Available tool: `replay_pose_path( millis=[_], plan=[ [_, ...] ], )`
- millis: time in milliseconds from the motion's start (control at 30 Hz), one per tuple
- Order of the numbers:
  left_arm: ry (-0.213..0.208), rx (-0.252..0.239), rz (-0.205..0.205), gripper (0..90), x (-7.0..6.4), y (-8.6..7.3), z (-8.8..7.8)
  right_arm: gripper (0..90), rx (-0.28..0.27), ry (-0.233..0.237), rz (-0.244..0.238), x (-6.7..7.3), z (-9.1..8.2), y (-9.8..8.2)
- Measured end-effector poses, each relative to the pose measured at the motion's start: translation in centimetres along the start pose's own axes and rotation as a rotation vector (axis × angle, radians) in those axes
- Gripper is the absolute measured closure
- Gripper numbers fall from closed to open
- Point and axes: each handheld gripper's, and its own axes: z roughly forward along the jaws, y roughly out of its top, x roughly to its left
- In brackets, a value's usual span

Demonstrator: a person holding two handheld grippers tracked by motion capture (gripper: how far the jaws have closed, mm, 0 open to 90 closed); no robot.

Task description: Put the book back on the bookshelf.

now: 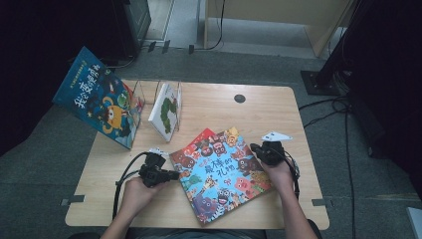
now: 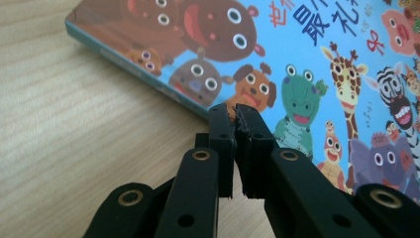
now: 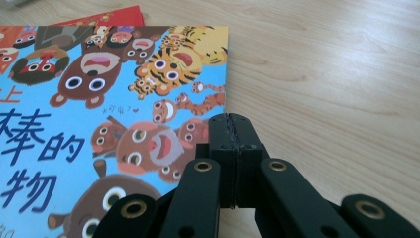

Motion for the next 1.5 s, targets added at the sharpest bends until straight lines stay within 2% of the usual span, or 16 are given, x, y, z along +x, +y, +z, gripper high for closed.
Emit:
replay_pose_path(
  millis=[267,467,567,700,767,833,967,1100,1233,1500],
  plan=[
    [0.015,-0.028,0.012,85.6,1.0,1.9,-0.5,89.9,-0.011,-0.013,0.021,-0.1,-2.0,-1.7],
    [0.025,-0.041,0.005,80.6,2.2,3.1,-0.8,89.9,-0.017,-0.032,0.036,0.1,-3.7,-2.9],
    [0.034,-0.044,0.003,68.6,2.8,3.7,-0.8,89.9,-0.013,-0.043,0.044,0.2,-4.3,-3.5],
    [0.051,-0.05,0.028,57.6,3.2,4.1,-0.7,89.9,-0.004,-0.048,0.047,0.4,-4.8,-4.2],
    [0.043,-0.061,0.038,54.7,3.4,4.3,-0.6,89.9,0.004,-0.05,0.047,0.6,-5.2,-4.7],
    [0.029,-0.065,0.029,52.4,3.6,4.4,-0.4,89.9,0.014,-0.044,0.049,1.0,-5.4,-5.2],
    [0.024,-0.074,0.036,48.4,3.8,4.6,-0.1,89.9,0.027,-0.037,0.04,1.7,-6.0,-5.9],
    [0.01,-0.083,0.047,46.1,3.9,4.9,0.1,90.0,0.022,-0.032,0.045,2.1,-6.6,-6.6],
    [0.041,-0.066,0.047,44.7,4.2,5.1,0.4,90.0,0.027,-0.03,0.051,2.5,-7.3,-7.2],
    [0.025,-0.058,0.051,44.2,4.4,5.5,1.1,90.0,0.033,-0.022,0.054,2.7,-8.3,-8.1]
  ],
)
